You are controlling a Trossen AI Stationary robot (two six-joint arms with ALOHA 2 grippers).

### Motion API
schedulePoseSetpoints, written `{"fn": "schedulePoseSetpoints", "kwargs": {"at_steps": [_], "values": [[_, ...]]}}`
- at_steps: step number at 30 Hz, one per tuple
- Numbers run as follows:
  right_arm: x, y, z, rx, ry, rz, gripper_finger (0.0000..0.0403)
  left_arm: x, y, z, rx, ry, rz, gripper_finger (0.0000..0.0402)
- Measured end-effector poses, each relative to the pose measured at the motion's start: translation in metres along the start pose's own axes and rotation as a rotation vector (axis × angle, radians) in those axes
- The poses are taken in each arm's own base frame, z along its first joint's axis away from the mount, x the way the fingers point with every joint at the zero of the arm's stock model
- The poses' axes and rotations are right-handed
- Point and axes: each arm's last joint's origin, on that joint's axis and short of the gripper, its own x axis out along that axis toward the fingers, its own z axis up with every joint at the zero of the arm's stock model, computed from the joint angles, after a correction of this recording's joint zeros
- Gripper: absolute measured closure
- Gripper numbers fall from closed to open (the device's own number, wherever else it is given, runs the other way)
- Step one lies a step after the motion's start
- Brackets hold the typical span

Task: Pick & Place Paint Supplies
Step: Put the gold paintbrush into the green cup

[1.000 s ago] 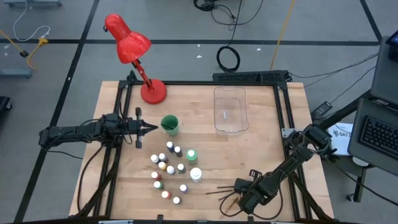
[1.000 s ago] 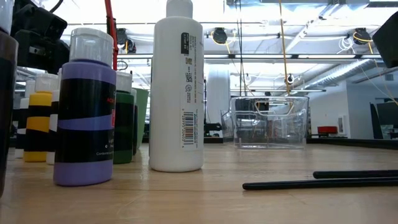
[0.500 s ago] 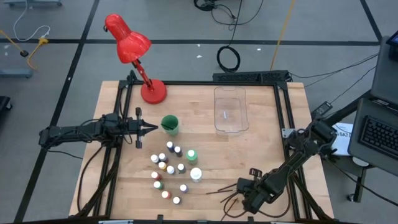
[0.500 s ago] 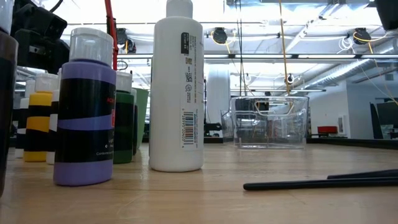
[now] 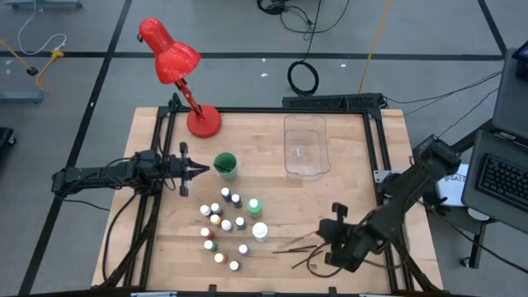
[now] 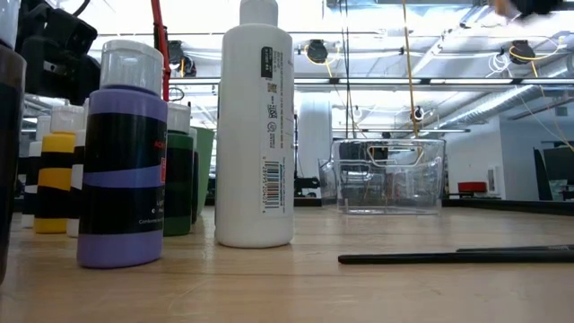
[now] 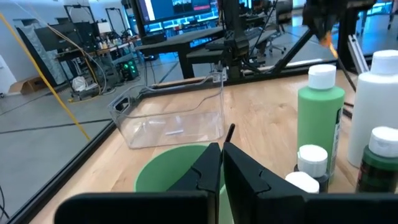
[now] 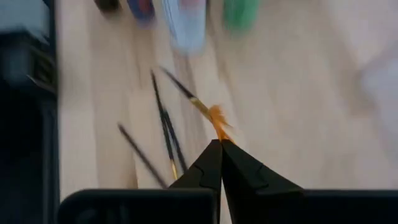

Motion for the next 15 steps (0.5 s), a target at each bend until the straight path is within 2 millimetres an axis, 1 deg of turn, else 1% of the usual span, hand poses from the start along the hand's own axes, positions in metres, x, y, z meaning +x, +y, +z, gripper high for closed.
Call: {"fn": "schedulePoseSetpoints", "kwargs": {"at_steps": [3, 7, 15], "values": [[-0.012, -0.005, 0.012, -0.036, -0.088, -0.021, 0.0403, 0.000, 0.000, 0.001, -0.003, -0.013, 0.002, 0.0378], [-0.022, -0.013, 0.024, -0.081, -0.165, -0.063, 0.0403, 0.000, 0.000, 0.001, -0.023, -0.015, 0.003, 0.0378], [-0.044, -0.030, 0.056, -0.120, -0.380, -0.236, 0.0403, 0.000, 0.001, 0.006, -0.059, -0.064, 0.011, 0.0378]]}}
